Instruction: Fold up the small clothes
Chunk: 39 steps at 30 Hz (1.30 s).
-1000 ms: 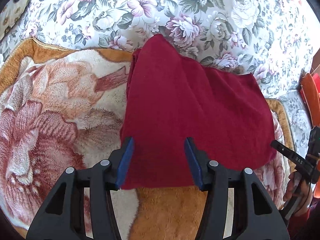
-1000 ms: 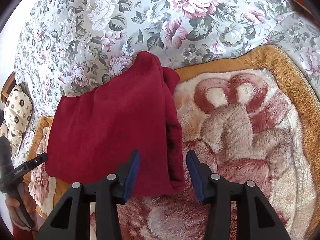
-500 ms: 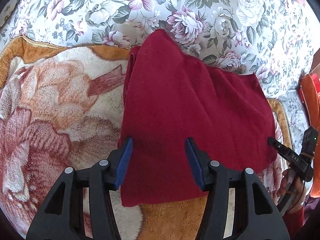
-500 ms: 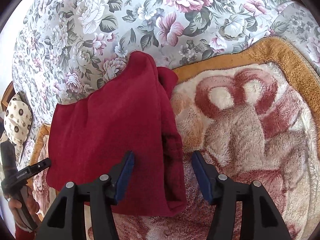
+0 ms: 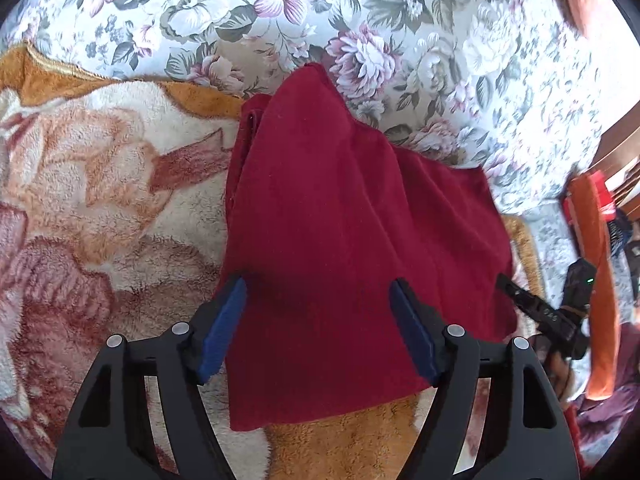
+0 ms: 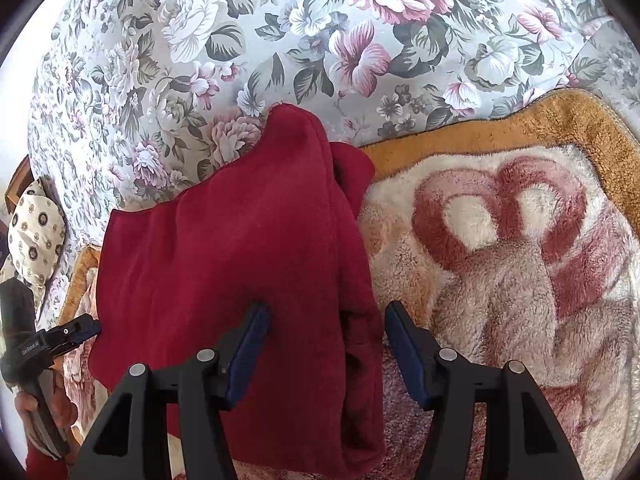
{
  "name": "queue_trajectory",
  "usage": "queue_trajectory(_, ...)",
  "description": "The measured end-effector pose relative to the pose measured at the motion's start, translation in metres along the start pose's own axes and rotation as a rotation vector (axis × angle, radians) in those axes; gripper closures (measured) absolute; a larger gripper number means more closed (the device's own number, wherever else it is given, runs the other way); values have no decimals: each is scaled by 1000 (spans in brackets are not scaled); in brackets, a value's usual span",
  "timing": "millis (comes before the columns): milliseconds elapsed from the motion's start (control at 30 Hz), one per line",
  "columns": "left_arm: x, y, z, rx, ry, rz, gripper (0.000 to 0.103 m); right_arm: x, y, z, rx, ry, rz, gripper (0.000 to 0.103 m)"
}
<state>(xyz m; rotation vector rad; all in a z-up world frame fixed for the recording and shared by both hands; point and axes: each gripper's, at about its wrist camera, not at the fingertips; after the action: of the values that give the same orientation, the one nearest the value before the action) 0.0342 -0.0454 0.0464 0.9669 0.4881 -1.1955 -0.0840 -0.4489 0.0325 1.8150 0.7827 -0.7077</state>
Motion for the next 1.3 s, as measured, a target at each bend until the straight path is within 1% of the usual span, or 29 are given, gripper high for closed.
queue_trajectory(67, -2, 0, -10, -37, -58, 11, 29, 1, -1, -1, -10, 7, 10, 42)
queue_trajectory(133, -3, -1, -14, -56, -79, 26, 29, 3, -1, -1, -19, 13, 18, 41)
queue_trajectory(167, -4, -2, -12, -49, -71, 32, 29, 4, -1, -1, -21, 16, 24, 40)
queue_trajectory(233, -7, -3, -5, -25, -33, 63, 29, 5, -2, -3, -26, 21, 32, 39)
queue_trajectory(300, -15, -4, 2, -6, 22, 144, 29, 7, -2, -4, -33, 23, 43, 38)
queue_trajectory(333, -18, -3, 4, 8, 47, 167, 29, 7, -3, -5, -34, 25, 47, 37)
queue_trajectory(367, -17, -2, 4, 16, 62, 170, 29, 8, -3, -4, -33, 27, 50, 36)
queue_trajectory(400, -14, 0, 2, 13, 68, 158, 28, 8, -3, -4, -31, 32, 53, 35)
queue_trajectory(467, 2, 3, -7, -19, 117, 96, 26, 9, -3, -3, -30, 39, 62, 34)
queue_trajectory(533, 19, 1, -15, -50, 144, 28, 26, 9, -4, -3, -32, 44, 74, 34)
queue_trajectory(567, 23, -1, -16, -55, 148, 21, 24, 9, -4, -3, -31, 46, 82, 34)
queue_trajectory(600, 23, -3, -13, -46, 152, 48, 20, 9, -5, -3, -32, 47, 90, 33)
queue_trajectory(633, 24, -4, -8, -42, 145, 52, 17, 9, -7, -3, -35, 46, 96, 33)
queue_trajectory(667, 27, -5, -6, -46, 138, 44, 15, 9, -7, -4, -39, 45, 102, 33)
queue_trajectory(733, 33, -8, 0, -51, 157, 43, 14, 9, -8, -4, -40, 50, 109, 34)
queue_trajectory(767, 36, -9, 5, -26, 180, 35, 14, 9, -8, -4, -39, 59, 111, 35)
queue_trajectory(800, 39, -10, 11, 3, 184, 25, 20, 10, -8, -5, -42, 75, 105, 45)
queue_trajectory(833, 40, -11, 14, 14, 155, 6, 28, 11, -8, -7, -49, 80, 100, 54)
queue_trajectory(867, 40, -12, 17, 20, 164, 12, 38, 12, -8, -9, -66, 83, 95, 58)
queue_trajectory(900, 39, -12, 18, 26, 172, 15, 58, 11, -7, -11, -76, 85, 93, 67)
queue_trajectory(933, 40, -12, 19, 32, 148, 1, 67, 9, -7, -13, -82, 94, 92, 78)
queue_trajectory(967, 39, -12, 18, 14, 111, -13, 81, 7, -6, -13, -78, 115, 88, 83)
queue_trajectory(1000, 36, -12, 15, -14, 88, -18, 82, 3, -4, -13, -68, 138, 87, 85)
queue_trajectory(1067, 29, -12, 17, -23, 75, -14, 84, -9, 0, -16, -67, 168, 90, 87)
queue_trajectory(1133, 17, -16, 25, -15, 62, 0, 85, -25, 2, -27, -105, 176, 104, 87)
queue_trajectory(1200, -1, -24, 34, -9, 27, 0, 85, -44, 0, -41, -150, 191, 112, 87)
queue_trajectory(1300, -25, -43, 44, 28, 31, -6, 85, -69, -12, -54, -192, 180, 101, 87)
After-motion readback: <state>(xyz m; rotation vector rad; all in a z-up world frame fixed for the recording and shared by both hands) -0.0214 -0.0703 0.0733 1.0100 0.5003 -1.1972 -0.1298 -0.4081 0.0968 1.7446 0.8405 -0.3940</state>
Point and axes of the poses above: each gripper's, at about its wrist camera, not at the fingertips, and x roughly the way its jaws point, z to its right, y to its top, and after that the axes turned 6 degrees about -x, right-handed
